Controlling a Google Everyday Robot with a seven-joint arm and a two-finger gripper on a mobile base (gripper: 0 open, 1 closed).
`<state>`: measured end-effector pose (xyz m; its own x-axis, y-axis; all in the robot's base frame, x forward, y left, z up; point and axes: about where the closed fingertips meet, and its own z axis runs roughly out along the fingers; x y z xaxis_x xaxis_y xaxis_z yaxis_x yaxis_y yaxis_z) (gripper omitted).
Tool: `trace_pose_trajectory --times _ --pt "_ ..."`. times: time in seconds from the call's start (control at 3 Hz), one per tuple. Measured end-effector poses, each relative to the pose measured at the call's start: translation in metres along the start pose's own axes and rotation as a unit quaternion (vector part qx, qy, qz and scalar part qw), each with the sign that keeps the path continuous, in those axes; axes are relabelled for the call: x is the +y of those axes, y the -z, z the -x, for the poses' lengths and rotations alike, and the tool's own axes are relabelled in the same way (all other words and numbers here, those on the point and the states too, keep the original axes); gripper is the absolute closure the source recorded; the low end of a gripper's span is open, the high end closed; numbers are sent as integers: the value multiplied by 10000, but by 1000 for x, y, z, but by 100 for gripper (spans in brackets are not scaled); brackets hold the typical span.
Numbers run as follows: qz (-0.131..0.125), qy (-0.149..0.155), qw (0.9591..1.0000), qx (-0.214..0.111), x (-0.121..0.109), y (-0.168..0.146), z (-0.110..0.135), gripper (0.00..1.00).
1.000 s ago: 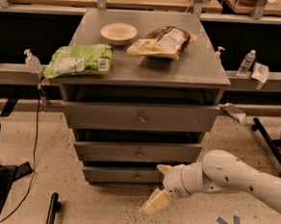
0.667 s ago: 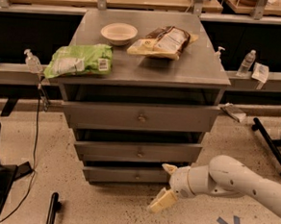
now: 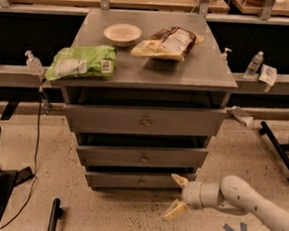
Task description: Open bottom drawer
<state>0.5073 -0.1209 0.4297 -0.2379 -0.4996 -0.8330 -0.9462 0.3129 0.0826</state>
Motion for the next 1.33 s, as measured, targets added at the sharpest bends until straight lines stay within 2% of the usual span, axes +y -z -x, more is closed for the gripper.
trace_pose_trajectory --times 0.33,0.67,1.0,1.33 --pt "248 -390 9989 -77 -7 -44 -54 0" --pt "249 -370 9990 -74 -6 -42 -52 0" --pt "5 -284 9996 -38 -31 -56 -67 0" --pt "-227 61 9996 174 -60 -83 -84 0"
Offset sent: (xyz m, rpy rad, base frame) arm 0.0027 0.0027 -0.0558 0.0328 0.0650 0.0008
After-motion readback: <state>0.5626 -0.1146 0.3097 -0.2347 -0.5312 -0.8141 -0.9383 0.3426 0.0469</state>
